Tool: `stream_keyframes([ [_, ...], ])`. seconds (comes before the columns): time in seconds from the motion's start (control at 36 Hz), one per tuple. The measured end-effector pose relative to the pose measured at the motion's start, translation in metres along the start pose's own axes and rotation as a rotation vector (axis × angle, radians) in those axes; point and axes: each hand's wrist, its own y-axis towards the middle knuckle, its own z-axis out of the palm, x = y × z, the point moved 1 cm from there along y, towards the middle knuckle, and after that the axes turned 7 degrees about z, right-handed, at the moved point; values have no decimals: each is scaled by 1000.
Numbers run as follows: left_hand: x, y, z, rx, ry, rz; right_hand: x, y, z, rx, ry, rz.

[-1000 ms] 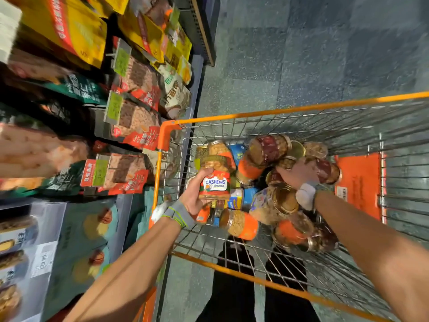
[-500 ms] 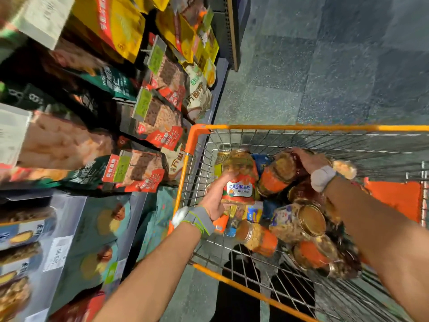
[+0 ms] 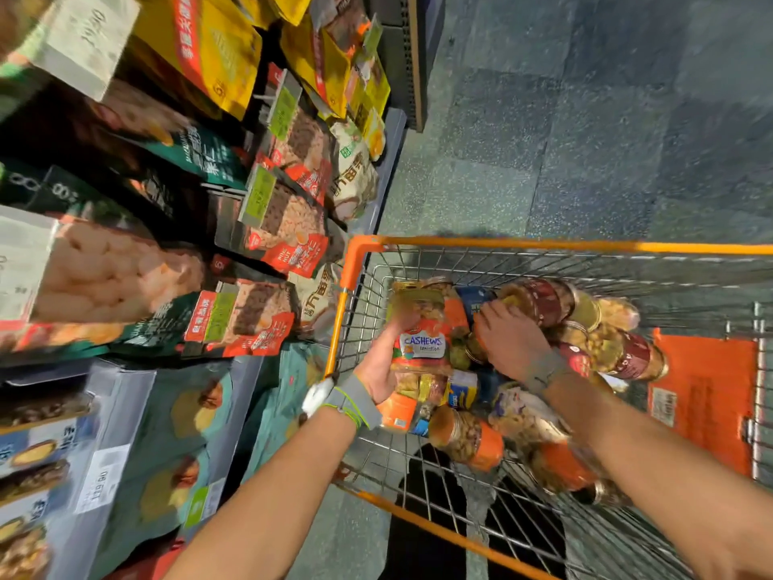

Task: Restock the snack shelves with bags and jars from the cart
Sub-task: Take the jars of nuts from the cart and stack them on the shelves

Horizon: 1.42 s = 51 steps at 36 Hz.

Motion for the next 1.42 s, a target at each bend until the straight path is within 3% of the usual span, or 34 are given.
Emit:
stream_keyframes([
  [0.11,-6,4,-11,9,-71,-12,26,40,-21,205,359,234],
  [0.19,-5,4,-19,-12,-146,-16,53,61,-22,399,444,307],
  [0.31,-9,10,-29,-76,-169,-1,85,85,-33,410,503,727],
  [0.42,-8,7,-39,-108,-207,50,88,93,-40,403,641,845],
  [0.58,1,-18,-45,-147,-202,45,53,68,-14,558,824,491],
  [0.67,4,-29,-44,-47,-246,115,36,30,-41,521,1030,482],
  [0.81,12,-79,-36,-88,-60,242,35,-30,-88,582,1392,427],
  [0.89,9,-125,-11,-43,-86,287,33,-54,-110,584,1492,386],
  [0.97,16,-166,3,-75,-157,308,34,-76,-127,575,1521,298],
  [1.08,33,-230,9,-211,-380,431,49,-111,-149,678,1629,10],
  [1.25,54,-358,14,-393,-458,633,110,-213,-243,620,1581,-284],
  [1.31,69,-416,10,-508,-495,721,146,-237,-259,664,1564,-412],
  [1.36,81,-451,9,-534,-554,776,171,-258,-276,641,1548,-462],
  [1.42,103,-496,5,-567,-605,875,209,-303,-299,720,1529,-528],
])
